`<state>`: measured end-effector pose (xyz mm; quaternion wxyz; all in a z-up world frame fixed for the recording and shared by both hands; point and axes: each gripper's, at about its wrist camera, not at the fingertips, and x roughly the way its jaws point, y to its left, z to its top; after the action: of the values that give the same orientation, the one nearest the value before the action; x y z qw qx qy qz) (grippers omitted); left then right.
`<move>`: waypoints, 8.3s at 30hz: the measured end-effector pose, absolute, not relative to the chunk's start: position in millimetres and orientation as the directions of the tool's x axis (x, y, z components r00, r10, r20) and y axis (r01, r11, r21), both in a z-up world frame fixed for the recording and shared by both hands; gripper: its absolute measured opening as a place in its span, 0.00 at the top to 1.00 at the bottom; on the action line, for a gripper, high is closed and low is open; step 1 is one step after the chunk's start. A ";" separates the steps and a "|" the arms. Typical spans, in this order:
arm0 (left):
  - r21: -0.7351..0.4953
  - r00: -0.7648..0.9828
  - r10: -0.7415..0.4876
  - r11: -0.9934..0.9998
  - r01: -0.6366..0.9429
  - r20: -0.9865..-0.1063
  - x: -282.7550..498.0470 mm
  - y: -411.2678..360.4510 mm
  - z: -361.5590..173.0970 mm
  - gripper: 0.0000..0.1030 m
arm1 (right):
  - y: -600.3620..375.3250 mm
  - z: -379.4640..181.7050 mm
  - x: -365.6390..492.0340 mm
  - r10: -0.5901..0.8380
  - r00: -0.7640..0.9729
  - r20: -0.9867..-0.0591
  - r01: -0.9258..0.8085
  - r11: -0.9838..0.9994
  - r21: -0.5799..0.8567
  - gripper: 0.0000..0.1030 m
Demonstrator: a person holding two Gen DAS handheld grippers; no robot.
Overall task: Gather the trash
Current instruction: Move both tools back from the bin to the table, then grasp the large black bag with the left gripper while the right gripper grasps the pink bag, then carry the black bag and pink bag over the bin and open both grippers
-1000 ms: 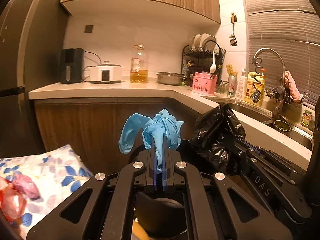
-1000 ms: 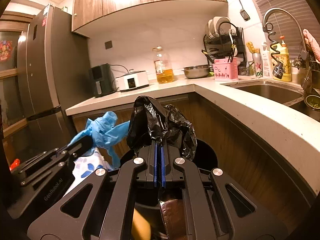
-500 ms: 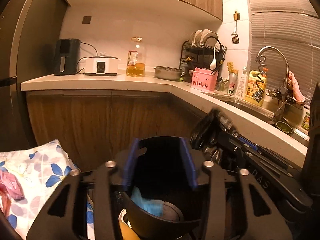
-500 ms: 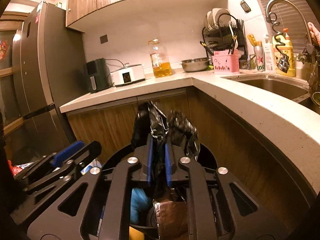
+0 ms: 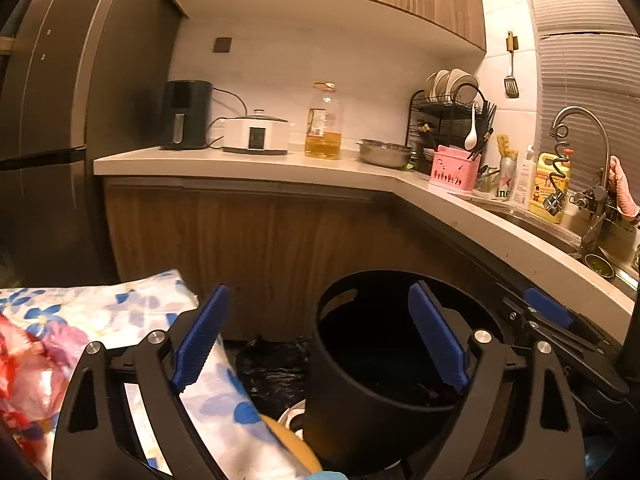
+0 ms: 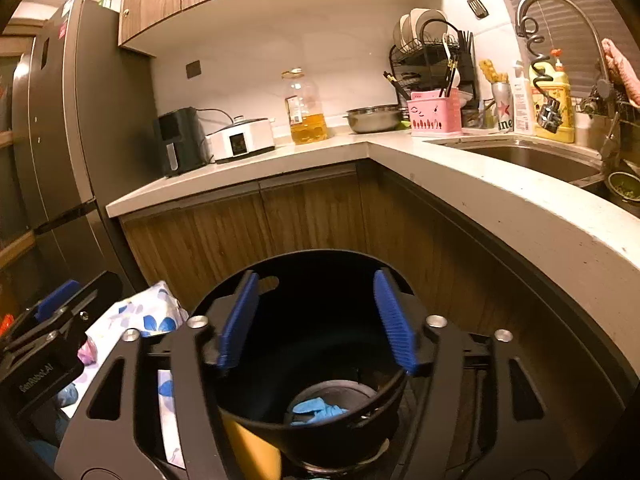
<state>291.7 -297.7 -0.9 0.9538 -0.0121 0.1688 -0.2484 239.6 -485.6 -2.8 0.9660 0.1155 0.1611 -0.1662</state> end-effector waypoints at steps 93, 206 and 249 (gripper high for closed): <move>-0.153 0.857 0.139 0.958 -0.243 -0.496 105.8 95.1 -60.3 0.97 | -40.3 -38.7 205.9 0.436 0.801 -0.410 -0.419 0.898 0.138 0.23; -0.083 0.801 -0.512 0.854 0.514 -0.310 265.4 -316.7 20.2 0.97 | -455.9 15.8 202.5 -0.227 0.939 -0.260 0.275 0.947 0.168 0.96; -0.143 0.803 -0.493 0.869 0.474 -0.336 304.3 -333.8 -13.7 0.24 | -498.8 -7.7 232.1 -0.266 0.906 -0.330 0.337 0.924 0.180 0.55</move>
<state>304.3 -333.8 -13.7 0.9490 -0.0260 0.1840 -0.2546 232.1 -498.8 -7.7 0.9691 0.1169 0.1512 -0.1556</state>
